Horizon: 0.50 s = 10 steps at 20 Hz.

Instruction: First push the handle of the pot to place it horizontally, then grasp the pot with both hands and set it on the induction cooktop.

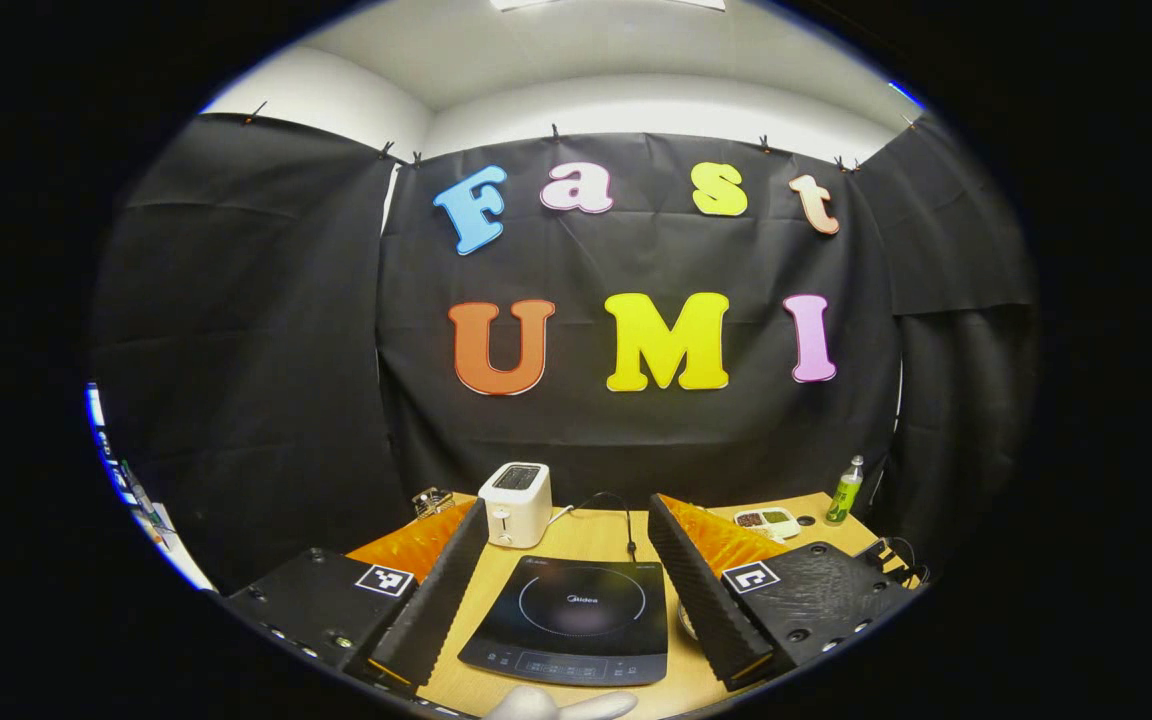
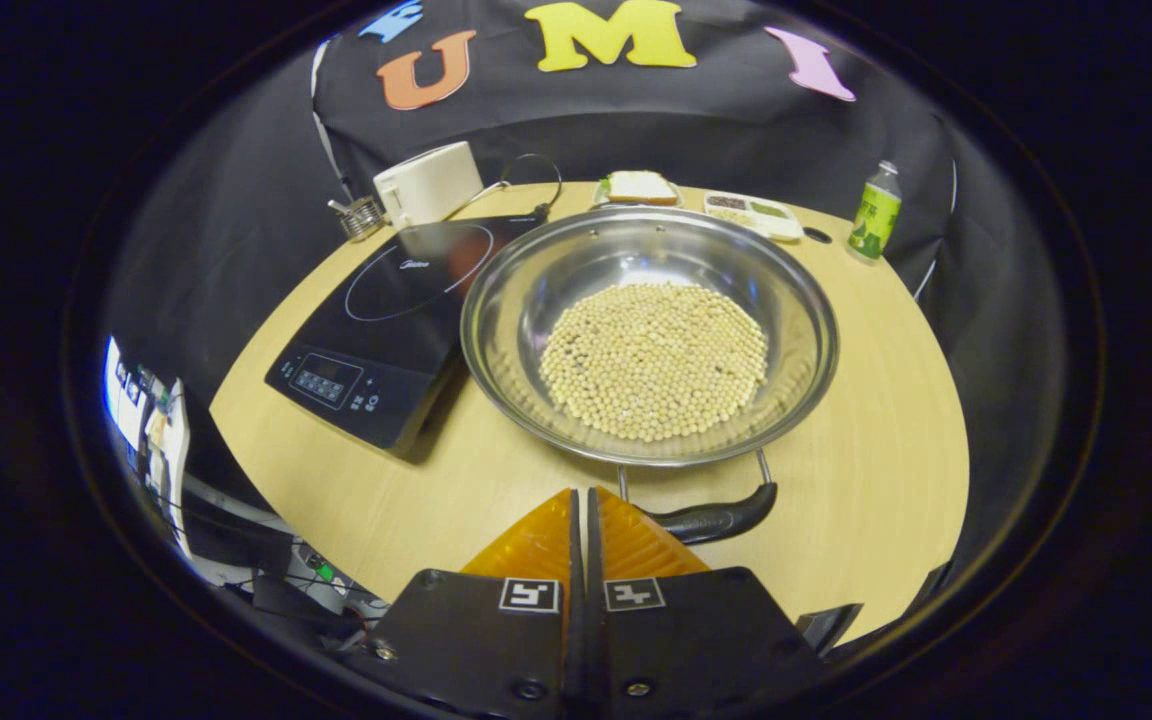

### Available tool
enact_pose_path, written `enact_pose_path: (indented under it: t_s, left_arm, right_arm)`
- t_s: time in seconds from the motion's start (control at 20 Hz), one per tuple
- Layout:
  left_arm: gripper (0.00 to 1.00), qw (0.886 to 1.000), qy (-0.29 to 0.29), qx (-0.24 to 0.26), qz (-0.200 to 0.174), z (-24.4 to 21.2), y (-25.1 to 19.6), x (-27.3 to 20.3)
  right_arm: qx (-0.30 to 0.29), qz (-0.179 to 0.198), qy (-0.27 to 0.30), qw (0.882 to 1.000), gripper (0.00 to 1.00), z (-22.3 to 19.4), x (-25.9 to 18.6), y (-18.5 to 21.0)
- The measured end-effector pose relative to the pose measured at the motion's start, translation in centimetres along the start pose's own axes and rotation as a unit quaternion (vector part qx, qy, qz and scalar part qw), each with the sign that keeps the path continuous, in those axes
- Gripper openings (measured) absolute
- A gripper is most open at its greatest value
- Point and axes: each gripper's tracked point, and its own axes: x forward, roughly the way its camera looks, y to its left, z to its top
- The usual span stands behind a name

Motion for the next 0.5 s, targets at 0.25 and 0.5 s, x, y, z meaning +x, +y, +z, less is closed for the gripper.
enact_pose_path:
  t_s: [0.25, 0.5]
  left_arm:
    - [0.96, 1.0, -0.001, -0.001, -0.006, 0.1, -1.0, 0.4]
    - [0.96, 1.0, 0.001, -0.002, -0.013, 0.0, -2.1, 0.7]
  right_arm:
    - [0.009, -0.015, -0.002, 1.0, 0.04, -0.1, -0.3, -2.4]
    - [0.015, -0.03, -0.003, 0.999, 0.04, 0.1, -0.4, -4.9]
